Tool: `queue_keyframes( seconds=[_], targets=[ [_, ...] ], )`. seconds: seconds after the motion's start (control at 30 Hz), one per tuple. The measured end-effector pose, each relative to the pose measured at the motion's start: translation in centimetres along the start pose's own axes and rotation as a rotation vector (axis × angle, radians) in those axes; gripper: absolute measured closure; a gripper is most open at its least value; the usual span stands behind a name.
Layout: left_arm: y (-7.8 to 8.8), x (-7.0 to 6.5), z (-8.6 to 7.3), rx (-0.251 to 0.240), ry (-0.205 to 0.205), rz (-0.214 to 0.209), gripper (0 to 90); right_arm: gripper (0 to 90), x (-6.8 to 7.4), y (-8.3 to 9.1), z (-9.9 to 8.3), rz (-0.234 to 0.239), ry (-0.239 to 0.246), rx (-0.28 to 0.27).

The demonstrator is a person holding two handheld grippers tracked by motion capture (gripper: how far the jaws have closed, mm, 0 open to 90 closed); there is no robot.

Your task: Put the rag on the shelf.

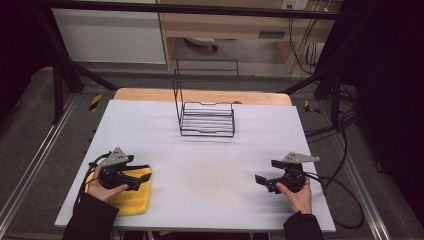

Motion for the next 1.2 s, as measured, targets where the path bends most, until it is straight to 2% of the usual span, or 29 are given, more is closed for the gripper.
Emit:
queue_keyframes(
  seconds=[0.3, 0.43, 0.57, 0.67, 0.87, 0.97, 1.1, 1.2],
  targets=[
    [0.2, -0.6, 0.2, 0.008, -0.009, -0.005, 3.0, 0.6, 0.0, 0.0, -0.1, -0.005, 0.008, 0.003],
    [0.5, -1.3, 0.3, 0.021, -0.026, -0.003, 3.3, 0.7, -0.1, 0.0, -0.1, -0.011, 0.005, 0.006],
    [0.7, -1.7, 0.4, 0.032, -0.015, 0.003, 5.0, 0.7, -0.1, 0.0, -0.2, -0.013, 0.007, 0.016],
    [0.9, -2.4, 0.2, 0.048, -0.006, 0.007, 7.4, 0.6, -0.1, 0.0, -0.3, -0.015, 0.008, 0.019],
    [1.2, -3.8, -0.8, 0.1, -0.033, 0.011, 12.8, 0.9, -0.1, -0.1, -0.4, -0.02, 0.009, 0.025],
    [1.2, -4.2, -1.4, 0.12, -0.032, 0.017, 18.5, 0.8, -0.1, -0.1, -0.5, -0.021, 0.009, 0.035],
    [1.5, -4.7, -2.2, 0.14, -0.002, 0.004, 33.1, 0.9, -0.1, -0.1, -0.5, -0.023, 0.007, 0.034],
    [1.8, -5.2, -2.8, 0.163, -0.006, -0.002, 43.2, 0.9, -0.2, -0.1, -0.5, -0.024, 0.008, 0.035]
  ],
)
Point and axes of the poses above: each handheld gripper's, and its own axes: y roughly backward along the jaws, z roughly out of its top, x roughly to its left, the point moved 10 cm from there along -y, roughly forward along the jaws, and after that the axes turned 3 degrees about -x, right-handed, at the moved point
